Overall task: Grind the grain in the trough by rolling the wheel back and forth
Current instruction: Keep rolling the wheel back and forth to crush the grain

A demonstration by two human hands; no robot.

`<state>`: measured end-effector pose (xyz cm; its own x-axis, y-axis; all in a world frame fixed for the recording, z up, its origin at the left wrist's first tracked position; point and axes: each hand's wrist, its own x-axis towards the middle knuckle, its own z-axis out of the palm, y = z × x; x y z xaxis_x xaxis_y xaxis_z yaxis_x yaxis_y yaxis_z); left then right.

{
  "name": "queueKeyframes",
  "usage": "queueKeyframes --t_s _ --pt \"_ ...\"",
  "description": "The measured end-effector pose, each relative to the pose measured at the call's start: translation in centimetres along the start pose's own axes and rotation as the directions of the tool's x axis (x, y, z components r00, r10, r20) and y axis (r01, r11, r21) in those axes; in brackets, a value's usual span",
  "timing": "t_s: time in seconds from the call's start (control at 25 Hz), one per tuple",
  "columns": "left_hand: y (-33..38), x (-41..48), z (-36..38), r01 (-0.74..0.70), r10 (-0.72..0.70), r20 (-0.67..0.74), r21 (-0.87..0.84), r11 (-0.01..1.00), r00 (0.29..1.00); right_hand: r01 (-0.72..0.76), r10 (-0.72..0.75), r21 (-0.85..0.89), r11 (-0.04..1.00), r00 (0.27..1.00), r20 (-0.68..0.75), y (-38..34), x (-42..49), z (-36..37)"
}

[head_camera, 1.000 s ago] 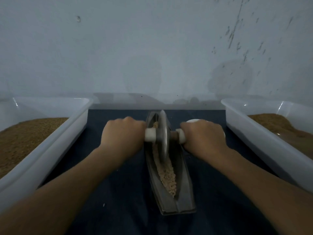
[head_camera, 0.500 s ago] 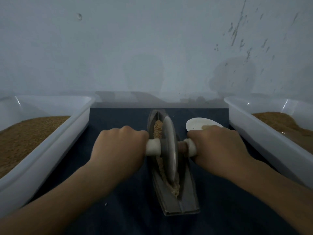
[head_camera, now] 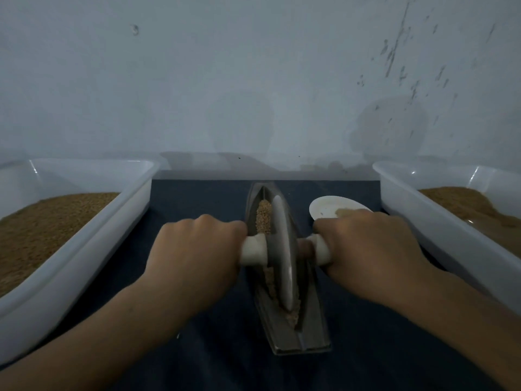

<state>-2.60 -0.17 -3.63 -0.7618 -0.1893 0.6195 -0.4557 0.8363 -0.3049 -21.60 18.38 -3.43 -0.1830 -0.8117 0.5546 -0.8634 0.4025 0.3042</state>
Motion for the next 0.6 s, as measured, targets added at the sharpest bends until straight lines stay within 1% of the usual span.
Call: queueKeyframes --t_s 0.04,0.08,0.12,0.2,0.28,0.32,0.4,0.44,0.52,0.6 --pt "-0.1 0.4 0.1 -0.002 0.002 0.009 -0.007 1.000 1.000 -0.004 0.004 0.003 1.000 1.000 0.012 0.2 -0.1 0.1" --pt "0.1 0.9 0.4 0.015 -0.016 0.075 0.014 1.000 0.997 -0.026 0.025 0.013 1.000 0.998 0.058 0.2 0.3 0.5" --pt "0.3 1.5 1.3 0.037 -0.043 0.145 0.046 0.998 0.988 -0.073 0.069 0.027 0.997 0.991 0.116 0.1 1.4 1.3" --pt "0.1 4.7 3.4 0.113 -0.127 0.208 0.074 0.991 0.970 -0.178 0.164 0.053 0.983 0.965 0.203 -0.1 4.7 2.9" --pt "-0.4 7.4 3.8 0.155 -0.164 0.268 0.055 0.986 0.949 -0.241 0.219 0.064 0.968 0.945 0.244 0.0 7.4 4.0" --pt "-0.4 8.0 3.8 0.152 -0.164 0.278 0.065 0.986 0.946 -0.251 0.228 0.066 0.966 0.941 0.251 0.1 7.9 4.2" --pt "-0.2 7.1 2.9 0.124 -0.135 0.268 0.057 0.991 0.954 -0.230 0.200 0.098 0.968 0.948 0.247 0.3 6.7 3.7" --pt "0.0 5.6 2.6 0.110 -0.116 0.237 0.041 0.993 0.965 -0.187 0.163 0.091 0.978 0.962 0.220 0.3 5.3 3.4" --pt "0.3 2.0 1.5 0.057 -0.058 0.130 0.015 0.998 0.990 -0.066 0.065 0.003 0.998 0.993 0.099 0.0 2.3 2.2" --pt "0.0 0.2 0.3 0.008 -0.008 0.037 0.007 1.000 0.999 0.005 -0.006 -0.067 0.998 1.000 -0.017 -0.1 0.7 0.9"
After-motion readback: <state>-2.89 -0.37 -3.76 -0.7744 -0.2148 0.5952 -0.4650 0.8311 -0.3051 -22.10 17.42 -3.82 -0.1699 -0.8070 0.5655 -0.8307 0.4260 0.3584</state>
